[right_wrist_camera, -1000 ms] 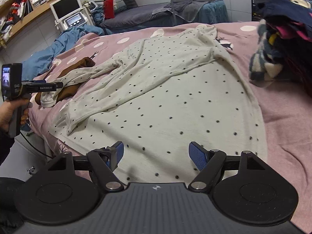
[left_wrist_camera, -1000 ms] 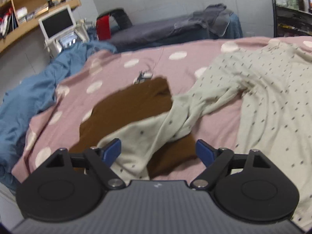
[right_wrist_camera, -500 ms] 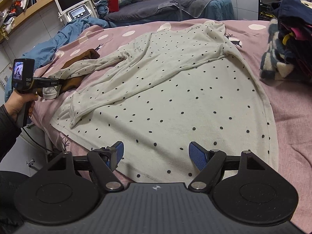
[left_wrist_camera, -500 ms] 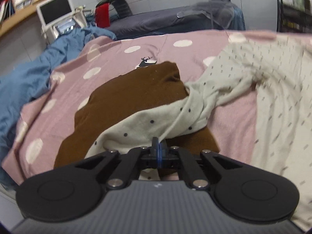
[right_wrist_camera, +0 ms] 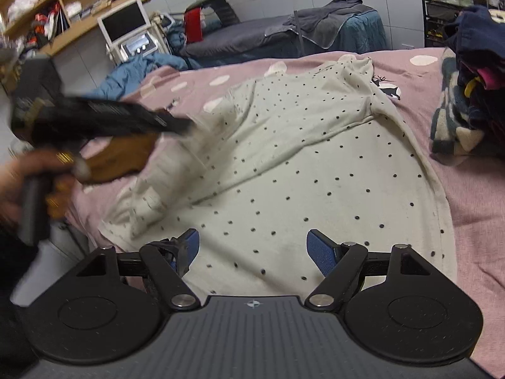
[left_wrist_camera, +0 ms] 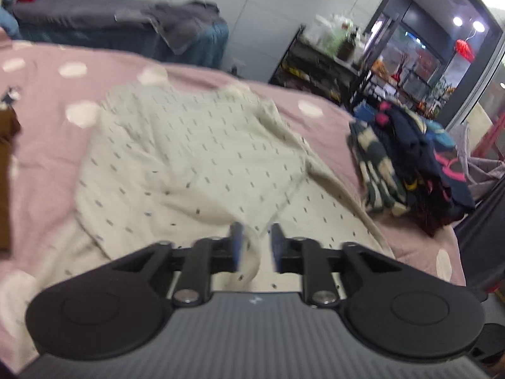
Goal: Fold small clothes
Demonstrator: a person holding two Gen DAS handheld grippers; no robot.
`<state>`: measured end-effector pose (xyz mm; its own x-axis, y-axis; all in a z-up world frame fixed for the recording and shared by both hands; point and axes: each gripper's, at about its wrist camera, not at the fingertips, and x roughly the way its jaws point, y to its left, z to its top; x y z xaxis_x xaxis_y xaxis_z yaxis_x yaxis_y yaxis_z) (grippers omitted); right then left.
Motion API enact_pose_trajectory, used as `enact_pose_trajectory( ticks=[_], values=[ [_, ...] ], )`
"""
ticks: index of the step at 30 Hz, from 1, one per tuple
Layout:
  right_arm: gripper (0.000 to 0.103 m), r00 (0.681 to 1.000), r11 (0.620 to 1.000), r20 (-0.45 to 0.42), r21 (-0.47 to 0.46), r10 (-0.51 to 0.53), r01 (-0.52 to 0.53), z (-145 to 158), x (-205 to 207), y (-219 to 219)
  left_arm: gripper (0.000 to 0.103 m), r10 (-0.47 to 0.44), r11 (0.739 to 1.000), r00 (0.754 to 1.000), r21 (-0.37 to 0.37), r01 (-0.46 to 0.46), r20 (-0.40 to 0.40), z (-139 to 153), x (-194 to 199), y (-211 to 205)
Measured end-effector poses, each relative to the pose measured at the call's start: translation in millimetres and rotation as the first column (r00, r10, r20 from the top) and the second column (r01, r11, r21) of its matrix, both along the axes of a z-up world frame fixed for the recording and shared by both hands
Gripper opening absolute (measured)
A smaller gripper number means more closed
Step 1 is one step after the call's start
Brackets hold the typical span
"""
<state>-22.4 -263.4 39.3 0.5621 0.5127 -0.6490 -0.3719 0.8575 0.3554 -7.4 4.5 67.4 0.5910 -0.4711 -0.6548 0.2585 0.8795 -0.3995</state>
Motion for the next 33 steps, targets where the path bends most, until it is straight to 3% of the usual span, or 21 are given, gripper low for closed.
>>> enact_pose_trajectory(
  ticks=[2,5,10,13,15,19,21,22,25,27,28,33],
  values=[
    [0.103,1.0,0.999,-0.009,0.041,-0.01,0.01,0,1,-3,0.061,0.004,1.0,1.0,0.011,-0.004,-0.012,-7,-2,-3],
    [0.103,1.0,0.995,-0.013,0.098,-0.003,0.005,-3,4,-3,0.082,0.091,0.992,0.995,0.083,-0.093,0.026,-6,-10,17],
    [0.103,0.992,0.975,-0.019,0.187,0.127,-0.121,-9,18,29,0.085,0.288,0.939,0.956,0.18,-0.294,0.06,5,-23,86],
    [0.103,0.971,0.962,0.028,0.125,0.239,-0.241,-10,25,66,0.086,0.353,0.914,0.935,0.196,-0.354,0.042,4,-36,116],
    [0.103,0.979,0.977,0.015,0.048,0.205,-0.206,-17,36,84,0.086,0.37,0.911,0.929,0.191,-0.366,0.018,1,-46,126],
    [0.101,0.992,0.992,-0.039,0.048,0.118,-0.116,-36,64,84,0.087,0.36,0.916,0.933,0.195,-0.35,-0.018,-10,-59,128],
    [0.084,0.994,0.995,-0.054,-0.006,0.099,-0.1,-45,71,84,0.087,0.348,0.921,0.937,0.198,-0.335,-0.033,-16,-60,124],
    [0.075,0.995,0.997,-0.051,0.01,0.08,-0.08,-50,73,80,0.087,0.341,0.924,0.939,0.198,-0.328,-0.035,-18,-60,123],
    [0.072,0.996,0.994,-0.067,0.1,0.056,-0.049,-58,82,74,0.087,0.311,0.933,0.95,0.203,-0.297,-0.038,-22,-57,115],
    [0.044,0.995,0.987,-0.081,0.15,0.063,-0.051,-60,88,75,0.087,0.284,0.942,0.958,0.198,-0.271,-0.037,-21,-54,108],
    [0.006,0.992,0.981,-0.089,0.183,0.086,-0.069,-59,90,76,0.087,0.273,0.945,0.961,0.198,-0.261,-0.036,-21,-53,106],
    [0.003,0.988,0.962,-0.007,0.227,0.157,-0.151,6,87,61,0.095,0.277,0.943,0.961,0.198,-0.267,-0.026,-17,-55,106]
  ],
)
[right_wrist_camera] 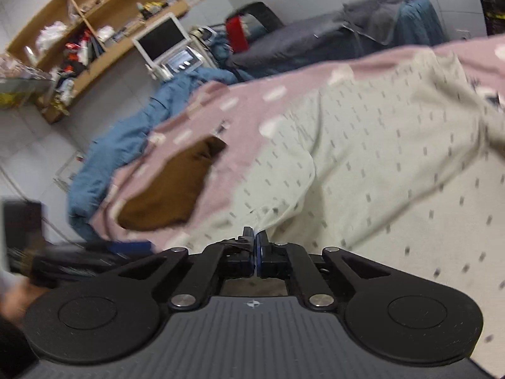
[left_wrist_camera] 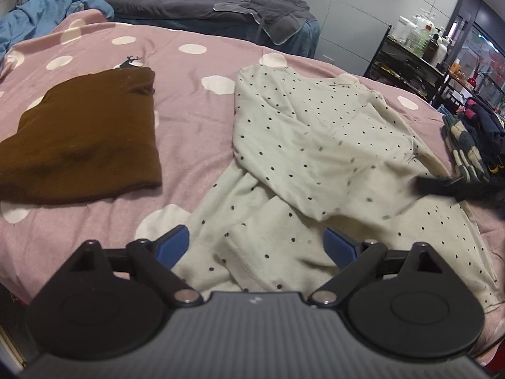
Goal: Fold small clothes
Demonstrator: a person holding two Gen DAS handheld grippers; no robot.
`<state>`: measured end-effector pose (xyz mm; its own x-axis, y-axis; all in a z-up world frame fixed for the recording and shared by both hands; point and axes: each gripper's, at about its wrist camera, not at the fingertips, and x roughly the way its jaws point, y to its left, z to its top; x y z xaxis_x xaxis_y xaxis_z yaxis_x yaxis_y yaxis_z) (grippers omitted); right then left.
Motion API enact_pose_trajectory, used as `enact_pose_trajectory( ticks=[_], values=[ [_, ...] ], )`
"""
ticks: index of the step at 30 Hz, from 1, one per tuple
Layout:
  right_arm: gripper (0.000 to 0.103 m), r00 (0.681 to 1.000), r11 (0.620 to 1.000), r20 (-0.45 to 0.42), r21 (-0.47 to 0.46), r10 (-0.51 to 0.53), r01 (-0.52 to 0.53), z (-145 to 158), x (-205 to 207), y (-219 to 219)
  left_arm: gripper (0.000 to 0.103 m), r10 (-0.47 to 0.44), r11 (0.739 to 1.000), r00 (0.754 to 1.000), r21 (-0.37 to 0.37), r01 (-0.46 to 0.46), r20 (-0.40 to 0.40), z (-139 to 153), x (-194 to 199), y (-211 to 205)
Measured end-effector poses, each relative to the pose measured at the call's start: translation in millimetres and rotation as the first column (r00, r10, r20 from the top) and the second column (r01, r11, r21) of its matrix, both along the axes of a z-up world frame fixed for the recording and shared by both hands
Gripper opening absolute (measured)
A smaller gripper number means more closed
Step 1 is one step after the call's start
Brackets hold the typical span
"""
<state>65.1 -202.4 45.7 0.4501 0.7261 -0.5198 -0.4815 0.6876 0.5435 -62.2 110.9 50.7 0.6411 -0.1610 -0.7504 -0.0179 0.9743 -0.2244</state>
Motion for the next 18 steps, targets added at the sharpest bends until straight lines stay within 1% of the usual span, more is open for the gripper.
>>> enact_pose_trajectory(
  ticks=[2,4,5,6,7,8,9,10,12,13,14,16,18],
  values=[
    [0.003,0.999,0.999,0.051,0.033,0.018,-0.02,44,-5,-19,0.095,0.019,1.0,1.0,-0.007,-0.019,-0.003,-1,0,4],
    [0.003,0.993,0.999,0.115,0.047,0.011,-0.017,79,-11,-38,0.095,0.028,1.0,1.0,-0.004,-0.028,-0.007,-3,1,4],
    [0.004,0.992,0.999,0.125,0.045,0.001,-0.007,89,-11,-46,0.095,0.027,1.0,1.0,-0.003,-0.027,-0.008,-4,2,3],
    [0.007,0.994,0.999,0.113,0.034,0.006,-0.009,93,-8,-51,0.095,0.021,1.0,1.0,-0.004,-0.021,-0.01,-4,3,1],
    [0.028,0.996,1.0,0.09,0.004,0.011,-0.011,88,-1,-51,0.095,0.013,1.0,1.0,-0.006,-0.014,-0.012,-5,5,-1],
    [0.079,0.997,1.0,0.08,-0.025,-0.012,0.014,80,2,-51,0.095,0.005,1.0,1.0,-0.006,-0.005,-0.012,-5,6,-4],
    [0.103,0.994,0.995,0.084,-0.071,-0.064,0.07,65,5,-50,0.095,-0.007,1.0,1.0,-0.007,0.007,-0.011,-4,6,-7],
    [0.103,0.988,0.98,0.108,-0.149,-0.114,0.13,53,5,-48,0.095,-0.019,1.0,1.0,-0.006,0.019,-0.009,-3,6,-10],
    [0.103,0.969,0.929,0.181,-0.301,-0.165,0.214,35,-1,-48,0.097,-0.038,0.999,0.999,0.001,0.038,-0.001,-1,2,-13],
    [0.103,0.961,0.908,0.211,-0.339,-0.18,0.244,28,-6,-52,0.099,-0.04,0.999,0.999,0.006,0.04,0.002,0,1,-13],
    [0.103,0.955,0.9,0.224,-0.347,-0.195,0.265,24,-11,-58,0.099,-0.035,0.999,0.999,0.009,0.035,-0.002,-1,0,-11],
    [0.103,0.951,0.893,0.192,-0.34,-0.241,0.295,14,-16,-79,0.099,-0.017,1.0,1.0,0.012,0.018,-0.02,-5,2,-7],
    [0.103,0.947,0.877,0.159,-0.359,-0.279,0.319,5,-22,-96,0.099,-0.002,1.0,1.0,0.015,0.002,-0.025,-6,4,-4]
  ],
)
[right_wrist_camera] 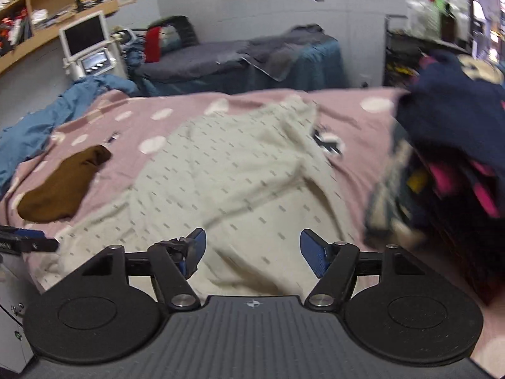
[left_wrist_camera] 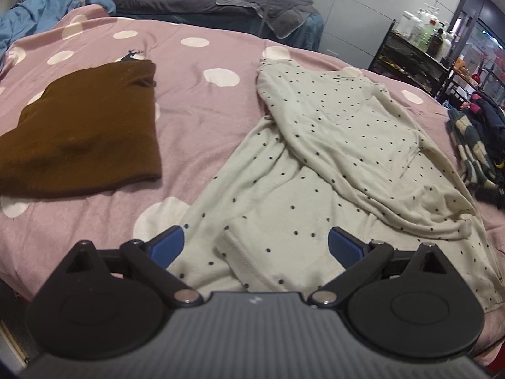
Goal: Fold small clothes
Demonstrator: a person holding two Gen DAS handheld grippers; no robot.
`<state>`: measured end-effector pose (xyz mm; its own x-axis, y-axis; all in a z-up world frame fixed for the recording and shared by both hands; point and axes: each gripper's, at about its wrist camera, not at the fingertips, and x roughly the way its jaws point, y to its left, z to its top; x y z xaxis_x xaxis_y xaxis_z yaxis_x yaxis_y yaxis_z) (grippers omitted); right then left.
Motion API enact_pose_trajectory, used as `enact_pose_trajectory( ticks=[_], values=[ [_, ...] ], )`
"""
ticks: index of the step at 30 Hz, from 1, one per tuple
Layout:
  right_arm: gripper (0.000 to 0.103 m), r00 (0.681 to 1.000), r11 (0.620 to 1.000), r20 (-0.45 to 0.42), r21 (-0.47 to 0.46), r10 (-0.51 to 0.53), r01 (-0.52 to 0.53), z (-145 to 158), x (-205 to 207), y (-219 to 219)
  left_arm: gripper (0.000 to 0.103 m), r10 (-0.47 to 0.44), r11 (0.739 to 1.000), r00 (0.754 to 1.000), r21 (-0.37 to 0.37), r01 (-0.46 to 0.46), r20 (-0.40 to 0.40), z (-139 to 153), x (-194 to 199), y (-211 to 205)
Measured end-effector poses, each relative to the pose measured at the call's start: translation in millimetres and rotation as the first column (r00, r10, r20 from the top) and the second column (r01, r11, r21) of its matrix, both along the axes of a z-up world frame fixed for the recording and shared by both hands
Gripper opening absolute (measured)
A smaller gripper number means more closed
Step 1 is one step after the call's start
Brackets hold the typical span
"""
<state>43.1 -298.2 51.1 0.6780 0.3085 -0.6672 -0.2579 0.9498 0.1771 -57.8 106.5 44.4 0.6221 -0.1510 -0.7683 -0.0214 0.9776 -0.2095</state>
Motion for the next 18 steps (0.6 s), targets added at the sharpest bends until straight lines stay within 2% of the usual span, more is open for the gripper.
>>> enact_pose_trajectory(
  ticks=[4,6,8,10,11,12,13,14,16,18],
  values=[
    [0.101,0.997,0.998,-0.071,0.057,-0.007,0.011,-15,-12,-20,0.099,-0.018,1.0,1.0,0.004,0.018,0.009,2,5,-3],
    [0.1,0.998,0.996,-0.069,0.089,0.008,-0.002,-21,-12,-20,0.099,-0.037,0.999,0.999,0.008,0.037,0.008,2,7,-9],
    [0.1,1.0,0.997,-0.011,0.077,0.018,-0.018,-25,-8,-15,0.099,-0.052,0.999,0.999,0.009,0.052,0.004,3,8,-14],
    [0.099,0.998,0.998,-0.003,0.003,0.062,-0.062,-30,2,-5,0.099,-0.069,0.998,0.998,0.011,0.068,0.006,5,7,-18],
    [0.089,0.996,0.996,-0.015,-0.027,0.082,-0.083,-34,7,-1,0.099,-0.073,0.997,0.997,0.012,0.073,0.007,6,6,-19],
    [0.074,0.994,0.993,-0.029,-0.034,0.108,-0.109,-40,14,1,0.099,-0.075,0.997,0.997,0.012,0.074,0.008,6,6,-19],
    [0.024,0.99,0.991,-0.048,-0.011,0.134,-0.135,-45,18,1,0.099,-0.073,0.997,0.997,0.012,0.073,0.006,5,6,-19],
    [0.007,0.986,0.988,-0.069,0.03,0.153,-0.151,-47,20,-1,0.099,-0.07,0.997,0.998,0.015,0.07,0.002,5,7,-18],
    [0.007,0.984,0.979,-0.076,0.136,0.163,-0.151,-39,19,-7,0.099,-0.06,0.998,0.998,0.029,0.06,0.008,4,9,-15],
    [0.006,0.986,0.95,-0.08,0.289,0.144,-0.116,-25,15,-23,0.099,-0.058,0.997,0.998,0.054,0.056,0.026,4,16,-11]
  ],
)
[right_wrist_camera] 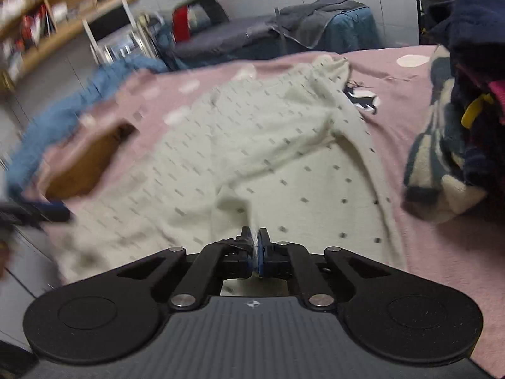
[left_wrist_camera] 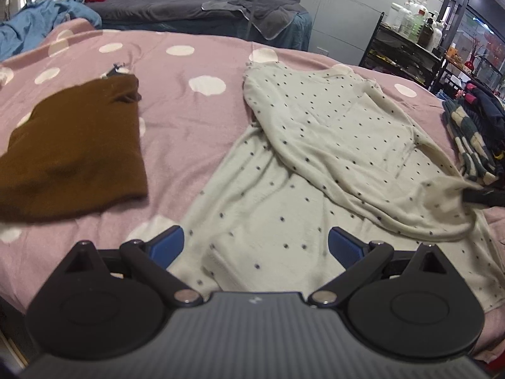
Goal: Fold small clothes
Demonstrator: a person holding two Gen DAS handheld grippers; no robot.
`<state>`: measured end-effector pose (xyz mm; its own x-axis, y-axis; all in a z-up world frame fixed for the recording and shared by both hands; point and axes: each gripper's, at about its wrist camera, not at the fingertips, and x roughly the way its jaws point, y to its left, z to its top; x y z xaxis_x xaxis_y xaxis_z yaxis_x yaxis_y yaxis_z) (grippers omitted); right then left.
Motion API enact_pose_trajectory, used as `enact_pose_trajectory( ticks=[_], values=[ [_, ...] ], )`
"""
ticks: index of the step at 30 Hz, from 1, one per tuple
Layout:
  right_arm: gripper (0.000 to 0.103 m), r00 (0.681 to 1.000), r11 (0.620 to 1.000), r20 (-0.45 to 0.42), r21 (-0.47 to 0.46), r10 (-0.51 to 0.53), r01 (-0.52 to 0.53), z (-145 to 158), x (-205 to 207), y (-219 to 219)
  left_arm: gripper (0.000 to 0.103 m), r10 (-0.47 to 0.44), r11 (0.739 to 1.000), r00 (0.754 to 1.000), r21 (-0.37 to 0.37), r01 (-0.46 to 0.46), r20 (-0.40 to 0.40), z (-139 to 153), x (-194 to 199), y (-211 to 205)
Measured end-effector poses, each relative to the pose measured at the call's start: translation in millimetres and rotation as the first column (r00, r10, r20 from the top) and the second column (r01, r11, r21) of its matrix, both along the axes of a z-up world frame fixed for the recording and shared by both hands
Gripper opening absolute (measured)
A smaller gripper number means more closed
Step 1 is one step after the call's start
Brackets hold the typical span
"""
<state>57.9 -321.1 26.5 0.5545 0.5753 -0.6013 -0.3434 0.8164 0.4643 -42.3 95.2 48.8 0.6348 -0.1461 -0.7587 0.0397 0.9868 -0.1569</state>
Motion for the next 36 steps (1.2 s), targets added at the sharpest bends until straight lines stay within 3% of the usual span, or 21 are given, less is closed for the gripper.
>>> enact_pose_trajectory(
  ticks=[2,4,6,7,8,10,12,13,14,16,21,22,23,24,27,29,32,36],
  values=[
    [0.006,0.997,0.998,-0.032,0.015,-0.065,0.066,12,-3,-15,0.099,-0.01,0.999,1.0,0.031,0.01,0.018,2,16,2],
    [0.01,0.989,0.986,-0.037,-0.096,-0.141,0.137,14,-4,-28,0.099,-0.023,0.999,0.999,0.029,0.022,0.043,6,36,2],
    [0.049,0.972,0.962,-0.076,-0.18,-0.22,0.204,4,-1,-39,0.099,-0.025,0.999,0.996,-0.019,0.027,0.091,10,62,6],
    [0.087,0.962,0.953,-0.079,-0.181,-0.26,0.243,0,-4,-43,0.099,-0.018,0.999,0.993,-0.043,0.023,0.113,11,79,8],
    [0.103,0.959,0.952,-0.061,-0.154,-0.275,0.263,0,-9,-46,0.098,-0.002,0.998,0.992,-0.056,0.009,0.124,10,98,9],
    [0.103,0.96,0.955,0.012,-0.095,-0.28,0.28,6,-23,-46,0.091,0.03,0.997,0.992,-0.069,-0.022,0.127,7,137,13],
    [0.103,0.952,0.948,0.085,-0.105,-0.293,0.301,12,-33,-39,0.075,0.064,0.993,0.993,-0.106,-0.053,0.102,-3,181,17],
    [0.103,0.955,0.951,0.099,-0.109,-0.279,0.289,13,-35,-34,0.057,0.074,0.992,0.995,-0.111,-0.065,0.071,-9,202,17],
    [0.103,0.964,0.961,0.1,-0.104,-0.247,0.257,13,-33,-28,0.052,0.07,0.992,0.997,-0.111,-0.065,0.041,-17,224,15],
    [0.103,0.981,0.978,0.091,-0.104,-0.174,0.183,9,-30,-14,0.052,0.062,0.995,0.998,-0.082,-0.061,0.015,-32,260,6],
    [0.103,0.99,0.986,0.051,-0.105,-0.128,0.133,-4,-24,6,0.055,0.1,0.992,0.995,-0.082,-0.099,0.009,-64,319,-9],
    [0.103,0.991,0.986,0.044,-0.101,-0.127,0.131,-6,-23,8,0.046,0.098,0.991,0.995,-0.091,-0.098,0.0,-69,326,-11],
    [0.103,0.99,0.986,0.036,-0.096,-0.134,0.137,-8,-23,8,0.019,0.091,0.991,0.996,-0.102,-0.092,-0.01,-73,331,-13],
    [0.103,0.991,0.987,0.023,-0.091,-0.133,0.134,-9,-22,8,0.005,0.084,0.99,0.996,-0.117,-0.084,-0.009,-74,333,-15],
    [0.103,0.987,0.983,0.008,-0.09,-0.158,0.158,-13,-19,3,0.003,0.071,0.982,0.997,-0.18,-0.062,0.041,-58,332,-16],
    [0.103,0.982,0.98,-0.008,-0.074,-0.187,0.186,-16,-22,-2,0.002,0.068,0.991,0.992,-0.123,-0.054,0.109,-39,334,-14],
    [0.103,0.981,0.98,-0.011,-0.05,-0.196,0.195,-18,-22,-6,0.003,0.129,0.992,0.98,-0.012,-0.129,0.153,-15,356,8],
    [0.103,0.985,0.983,-0.01,-0.06,-0.175,0.174,-16,-23,0,0.003,0.136,0.962,0.983,0.219,-0.16,0.119,-21,389,18]
  ],
)
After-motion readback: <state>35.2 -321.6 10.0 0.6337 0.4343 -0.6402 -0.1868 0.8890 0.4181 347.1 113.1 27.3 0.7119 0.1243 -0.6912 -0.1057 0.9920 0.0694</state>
